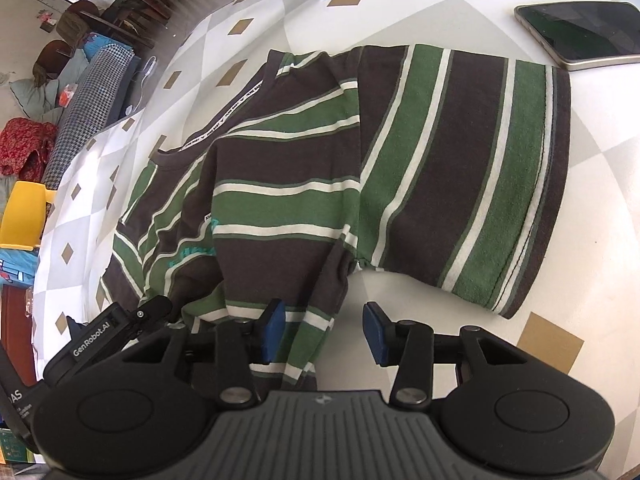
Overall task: Fold clothes
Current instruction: 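Open the left gripper and lift it away from the folded shirt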
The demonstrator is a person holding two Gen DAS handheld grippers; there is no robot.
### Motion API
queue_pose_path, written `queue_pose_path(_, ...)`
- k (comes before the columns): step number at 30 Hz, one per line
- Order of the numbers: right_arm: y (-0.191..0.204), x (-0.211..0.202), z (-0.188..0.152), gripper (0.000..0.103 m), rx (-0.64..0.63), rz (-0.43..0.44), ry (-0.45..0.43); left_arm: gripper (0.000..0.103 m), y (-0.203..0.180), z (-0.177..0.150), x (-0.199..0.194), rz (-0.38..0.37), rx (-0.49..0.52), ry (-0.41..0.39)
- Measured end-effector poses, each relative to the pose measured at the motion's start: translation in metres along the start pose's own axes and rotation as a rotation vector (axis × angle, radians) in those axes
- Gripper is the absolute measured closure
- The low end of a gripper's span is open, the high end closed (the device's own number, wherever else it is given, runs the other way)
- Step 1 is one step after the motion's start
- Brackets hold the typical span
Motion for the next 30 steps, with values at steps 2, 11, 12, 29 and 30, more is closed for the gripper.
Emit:
queue_pose_path(2,-0.001,0.001,-0.001,0.075,0.002,0.001,-0.007,0.039,-0.001,-0.001,-0.002,0.004,0.007,-0.011)
queue_pose_path(11,0.005,-0.007,0.002,0.096,-0.091,-0.016,-0.108,0.085,0.002,-0.002,-0.007,0.046,0.037,-0.046)
queue_pose_path(12,0.005,-0.008,0.003,0.096,-0.106,-0.031,-0.122,0.086,0.001,-0.002,-0.008,0.054,0.050,-0.054)
queue_pose_path(29,-0.015,-0.019,0.014,0.098,-0.285,-0.246,-0.226,0.084,0.022,0.002,-0.016,0.145,0.138,-0.070)
queue_pose_path(30,-0.016,-0.019,0.014,0.098,-0.289,-0.253,-0.223,0.084,0.023,0.002,-0.015,0.151,0.145,-0.071)
Point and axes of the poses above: each gripper's, at about its wrist camera, not at the fingertips, and x roughly the way its jaws point, y to its left, z to its top, the point moved 3 cm from there along x, roughly the way its jaws point, and after that the axes turned 9 degrees about -y, right-handed, at the moved point
